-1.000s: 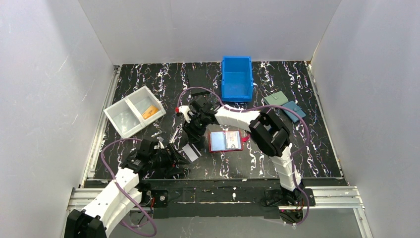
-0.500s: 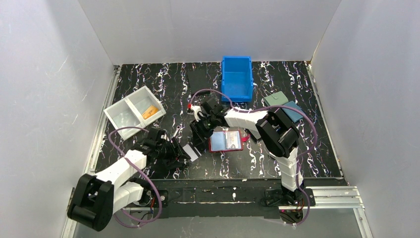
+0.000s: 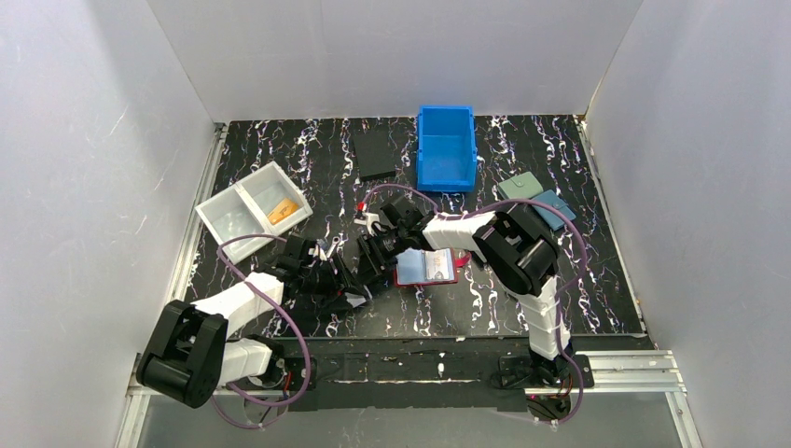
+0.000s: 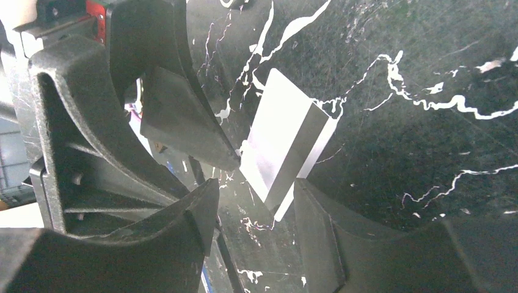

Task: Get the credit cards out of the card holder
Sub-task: Move the credit card to the corner of the board.

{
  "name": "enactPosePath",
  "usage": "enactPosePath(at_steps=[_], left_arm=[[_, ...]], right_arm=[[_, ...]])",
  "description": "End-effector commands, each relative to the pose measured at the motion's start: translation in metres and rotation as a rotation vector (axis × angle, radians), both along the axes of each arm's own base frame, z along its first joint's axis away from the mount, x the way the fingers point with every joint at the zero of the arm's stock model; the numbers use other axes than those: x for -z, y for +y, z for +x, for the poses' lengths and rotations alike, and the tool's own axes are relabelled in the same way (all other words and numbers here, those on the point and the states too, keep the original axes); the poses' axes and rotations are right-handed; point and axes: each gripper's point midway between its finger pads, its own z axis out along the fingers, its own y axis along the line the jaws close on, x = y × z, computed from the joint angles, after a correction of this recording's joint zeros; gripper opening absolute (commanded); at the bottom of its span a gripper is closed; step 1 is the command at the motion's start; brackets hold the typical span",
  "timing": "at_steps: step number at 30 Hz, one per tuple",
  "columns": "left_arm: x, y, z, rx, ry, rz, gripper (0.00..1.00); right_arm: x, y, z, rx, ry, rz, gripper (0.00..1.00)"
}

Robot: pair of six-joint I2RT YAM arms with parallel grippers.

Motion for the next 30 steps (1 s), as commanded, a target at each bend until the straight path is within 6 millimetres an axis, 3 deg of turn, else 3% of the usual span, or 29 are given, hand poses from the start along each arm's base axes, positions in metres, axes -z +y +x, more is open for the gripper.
enactPosePath(at_steps=[1, 5, 10, 14, 24, 30], left_arm=[[0.019, 0.012, 0.013, -0.031, -0.071, 0.085, 0.59], [0.021, 0.024, 0.016, -0.010, -0.094, 0.171, 0.59], [0.005, 0.039, 0.016, -0.002, -0.135, 0.256, 0.60], [0.002, 0.047, 0.015, -0.020, -0.132, 0.301, 0.61], [0.037, 0.041, 0.028, -0.335, 0.008, 0.219, 0.61], [0.038, 0.040, 0.037, -0.372, -0.035, 0.194, 0.60]], right_arm=[[0.045, -0.014, -0.033, -0.008, 0.134, -0.135, 0.59], [0.048, -0.014, -0.028, -0.002, 0.120, -0.149, 0.59], [0.048, -0.019, -0.010, 0.022, 0.045, -0.172, 0.59], [0.051, -0.021, -0.008, 0.027, 0.029, -0.184, 0.59], [0.057, -0.018, -0.017, 0.065, 0.110, -0.177, 0.60], [0.058, -0.011, -0.027, 0.063, 0.173, -0.162, 0.60]])
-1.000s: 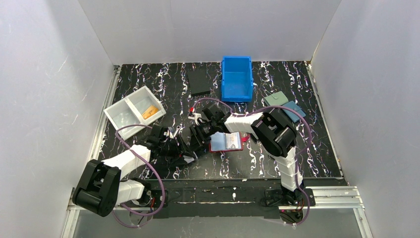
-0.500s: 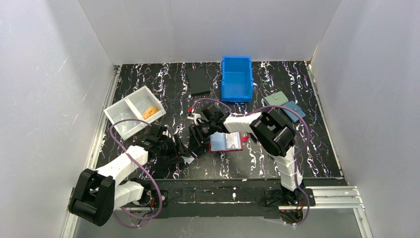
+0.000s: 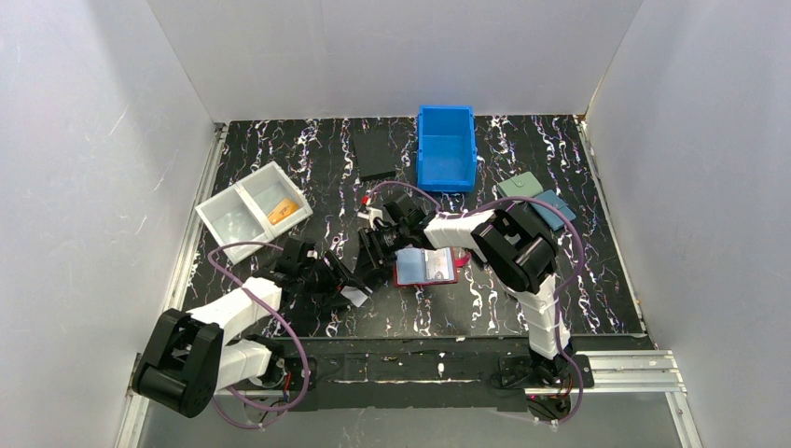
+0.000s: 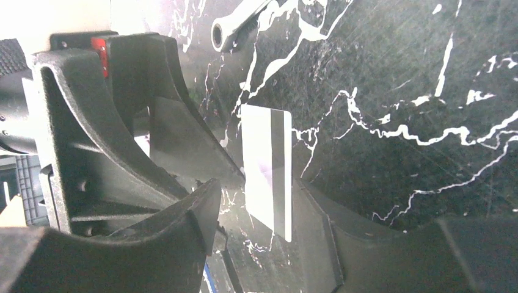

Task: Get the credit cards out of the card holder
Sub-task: Move the credit card to the corner of the board.

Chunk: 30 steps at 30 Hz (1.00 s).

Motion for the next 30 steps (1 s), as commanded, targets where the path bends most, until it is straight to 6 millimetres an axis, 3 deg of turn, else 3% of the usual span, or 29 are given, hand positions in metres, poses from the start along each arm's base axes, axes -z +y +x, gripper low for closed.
enactPosePath(at_steps=[1, 7, 12, 30], left_arm=[[0.034, 0.033, 0.019, -0.172, -0.037, 0.166, 0.60], [0.026, 0.034, 0.023, -0.168, -0.101, 0.158, 0.60], [0.025, 0.042, 0.024, -0.214, -0.111, 0.181, 0.60], [0.032, 0.064, 0.015, -0.375, -0.075, 0.222, 0.59]], right_arm=[[0.058, -0.017, -0.047, -0.036, 0.145, -0.173, 0.60], [0.064, -0.013, -0.062, -0.067, 0.190, -0.185, 0.59], [0.061, -0.012, -0.063, -0.093, 0.164, -0.186, 0.58], [0.055, -0.031, -0.025, -0.159, -0.185, -0.333, 0.58]])
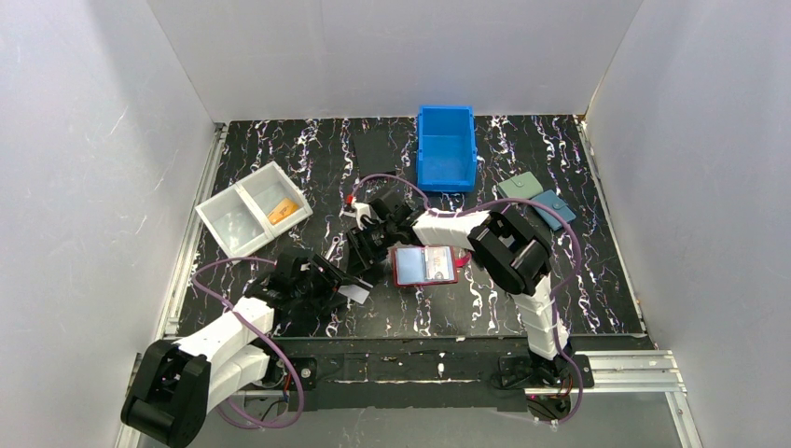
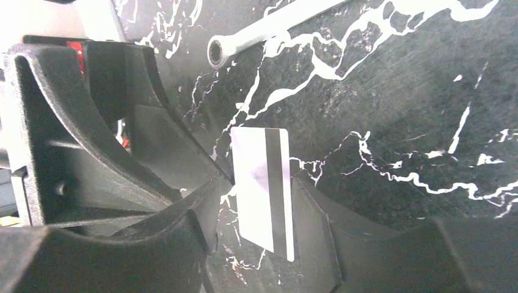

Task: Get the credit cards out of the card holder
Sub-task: Move the credit card to the corner of the board.

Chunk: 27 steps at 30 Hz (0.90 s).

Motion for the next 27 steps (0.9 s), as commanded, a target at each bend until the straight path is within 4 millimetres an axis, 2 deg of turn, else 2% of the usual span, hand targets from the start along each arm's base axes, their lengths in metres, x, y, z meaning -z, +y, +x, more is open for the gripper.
enactPosePath(at_steps=[1, 6, 9, 15, 20, 27], left_arm=[[0.035, 0.049, 0.008, -0.192, 0.027, 0.220, 0.59], [0.034, 0.049, 0.006, -0.162, 0.023, 0.232, 0.52], [0.035, 0.048, -0.003, -0.138, 0.048, 0.230, 0.51], [0.043, 0.061, -0.013, -0.173, 0.074, 0.278, 0.47], [0.048, 0.065, -0.018, -0.177, 0.098, 0.299, 0.44], [0.052, 0.048, -0.012, -0.139, 0.115, 0.235, 0.45]], right_arm=[[0.053, -0.048, -0.029, -0.092, -0.047, -0.296, 0.58], [0.050, -0.047, -0.023, -0.099, -0.089, -0.305, 0.58], [0.053, -0.051, -0.024, -0.107, -0.085, -0.317, 0.58], [0.051, -0.052, -0.030, -0.129, -0.064, -0.306, 0.50], [0.048, -0.049, -0.044, -0.168, -0.020, -0.276, 0.44], [0.050, -0.044, -0.058, -0.194, 0.002, -0.274, 0.45]])
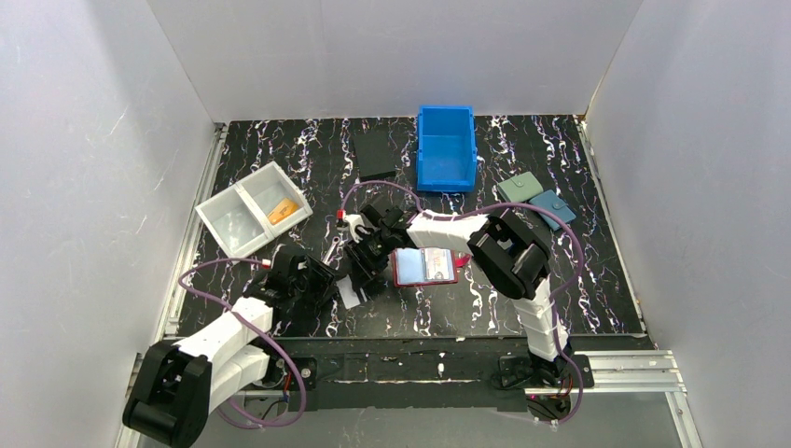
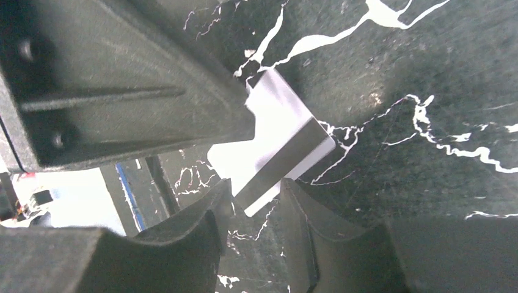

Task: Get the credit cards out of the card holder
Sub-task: Move the credit card to the corner of the board.

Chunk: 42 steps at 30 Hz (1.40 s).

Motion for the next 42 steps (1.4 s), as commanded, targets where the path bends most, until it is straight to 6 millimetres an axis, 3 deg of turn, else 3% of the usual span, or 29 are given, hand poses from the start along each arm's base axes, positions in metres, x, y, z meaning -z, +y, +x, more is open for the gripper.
enactPosePath(at_steps=[1, 4, 12, 16, 20, 32, 36, 42], left_arm=[[0.043, 0.020, -0.030, -0.009, 0.164, 0.109, 0.45], [0.043, 0.016, -0.032, 0.007, 0.178, 0.091, 0.46], [0.028, 0.024, -0.048, 0.121, 0.169, 0.169, 0.51], [0.025, 0.014, -0.053, 0.230, 0.176, 0.151, 0.51], [0.029, 0.003, -0.054, 0.301, 0.188, 0.114, 0.50], [0.035, -0.014, -0.048, 0.302, 0.184, 0.014, 0.49], [0.031, -0.023, -0.044, 0.293, 0.146, -0.047, 0.49], [0.036, -0.021, -0.047, 0.300, 0.162, -0.032, 0.48]], right_arm=[[0.044, -0.033, -0.034, -0.027, 0.092, -0.186, 0.45], [0.045, -0.032, -0.032, -0.004, 0.096, -0.187, 0.46], [0.041, -0.046, 0.001, 0.198, 0.136, -0.163, 0.48], [0.036, -0.047, -0.004, 0.285, 0.187, -0.143, 0.46], [0.048, -0.050, -0.003, 0.378, 0.226, -0.192, 0.46], [0.055, -0.040, -0.024, 0.454, 0.387, -0.187, 0.45], [0.046, -0.031, -0.027, 0.436, 0.440, -0.129, 0.44], [0.010, -0.013, -0.025, 0.398, 0.490, 0.012, 0.43]])
